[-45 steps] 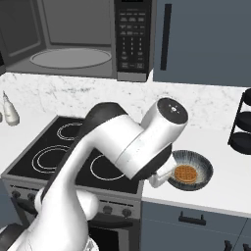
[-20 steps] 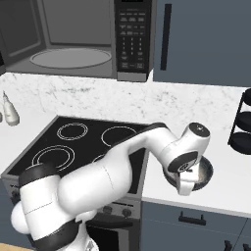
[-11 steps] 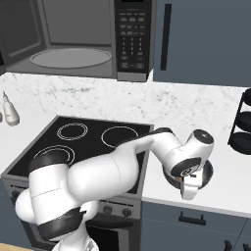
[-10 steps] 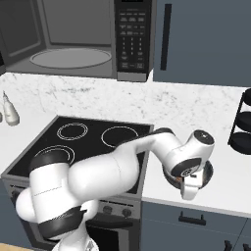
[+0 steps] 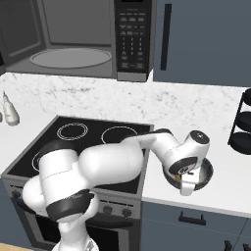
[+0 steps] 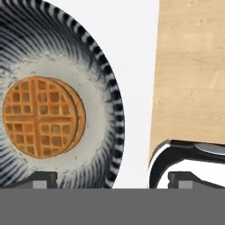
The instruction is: Open the microwave, place the bowl with waffle inside the microwave, then close the microwave door and turn it on.
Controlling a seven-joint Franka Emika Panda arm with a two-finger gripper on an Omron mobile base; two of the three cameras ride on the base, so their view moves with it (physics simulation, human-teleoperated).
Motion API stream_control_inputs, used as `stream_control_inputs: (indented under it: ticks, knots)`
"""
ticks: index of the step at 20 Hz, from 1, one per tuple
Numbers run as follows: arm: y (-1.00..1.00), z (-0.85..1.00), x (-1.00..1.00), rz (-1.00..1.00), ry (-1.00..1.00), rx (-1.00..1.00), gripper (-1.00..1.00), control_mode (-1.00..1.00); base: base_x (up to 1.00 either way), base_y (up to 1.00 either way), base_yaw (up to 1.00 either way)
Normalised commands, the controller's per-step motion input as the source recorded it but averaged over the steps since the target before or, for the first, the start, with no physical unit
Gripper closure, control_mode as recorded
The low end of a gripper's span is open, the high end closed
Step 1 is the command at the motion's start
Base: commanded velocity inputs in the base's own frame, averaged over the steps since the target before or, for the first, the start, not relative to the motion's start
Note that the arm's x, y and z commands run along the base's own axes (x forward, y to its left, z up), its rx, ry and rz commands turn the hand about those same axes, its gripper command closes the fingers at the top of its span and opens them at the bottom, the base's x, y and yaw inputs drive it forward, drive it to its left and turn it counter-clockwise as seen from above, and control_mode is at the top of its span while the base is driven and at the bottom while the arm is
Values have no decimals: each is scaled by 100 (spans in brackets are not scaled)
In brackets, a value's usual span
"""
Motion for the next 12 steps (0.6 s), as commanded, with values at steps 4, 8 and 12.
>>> stream_control_inputs:
  ticks: [4,8,12]
  knots:
    - [-1,-27,26,-3,0,0,-100,-100,0,0,0]
    - [-2,-27,4,-2,0,0,-100,-100,0,0,0]
    - [0,-19,0,-3,0,0,-100,-100,0,0,0]
